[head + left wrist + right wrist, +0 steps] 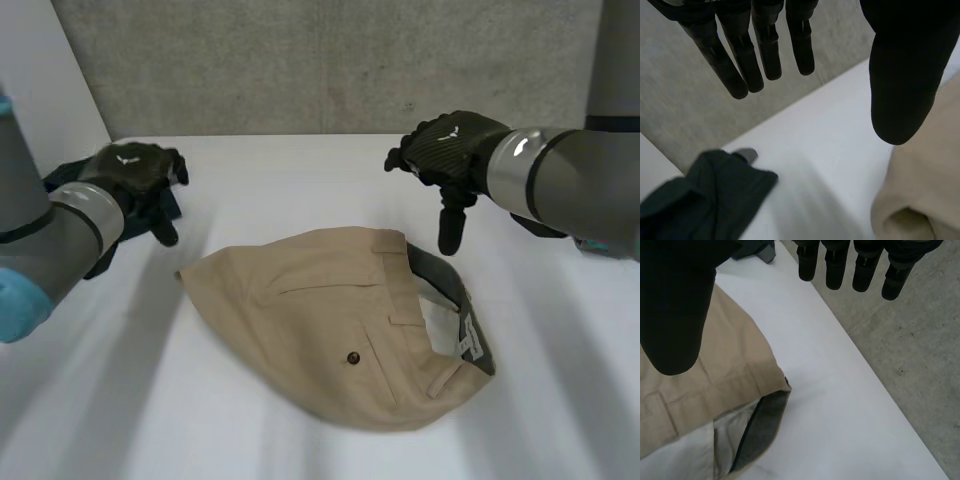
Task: Fold the laundry.
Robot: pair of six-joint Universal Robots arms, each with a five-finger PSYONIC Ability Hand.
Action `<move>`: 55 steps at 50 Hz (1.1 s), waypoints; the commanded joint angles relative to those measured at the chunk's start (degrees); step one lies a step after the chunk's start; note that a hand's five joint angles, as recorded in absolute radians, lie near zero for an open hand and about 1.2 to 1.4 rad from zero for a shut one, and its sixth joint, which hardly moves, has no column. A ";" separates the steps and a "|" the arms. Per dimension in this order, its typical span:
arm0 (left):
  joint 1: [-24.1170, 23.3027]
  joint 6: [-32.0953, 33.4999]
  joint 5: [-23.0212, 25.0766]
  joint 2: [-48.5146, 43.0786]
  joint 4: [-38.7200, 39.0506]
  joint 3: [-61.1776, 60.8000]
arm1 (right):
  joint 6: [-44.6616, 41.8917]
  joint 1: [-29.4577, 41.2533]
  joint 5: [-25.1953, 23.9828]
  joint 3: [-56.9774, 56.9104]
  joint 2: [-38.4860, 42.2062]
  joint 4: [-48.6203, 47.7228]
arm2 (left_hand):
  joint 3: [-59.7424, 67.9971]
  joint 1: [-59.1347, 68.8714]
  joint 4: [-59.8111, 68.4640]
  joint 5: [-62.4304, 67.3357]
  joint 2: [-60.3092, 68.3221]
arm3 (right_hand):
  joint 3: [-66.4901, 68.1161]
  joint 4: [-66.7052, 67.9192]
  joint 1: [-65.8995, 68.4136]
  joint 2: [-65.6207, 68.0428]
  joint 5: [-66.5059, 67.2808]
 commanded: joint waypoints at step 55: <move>-5.81 -4.60 -4.13 -0.90 25.36 16.43 | 11.17 -2.27 -0.05 -1.55 6.38 -54.21 | 51.90 51.89 53.08 53.47 52.40 | 67.94 67.81 66.72 67.76 67.16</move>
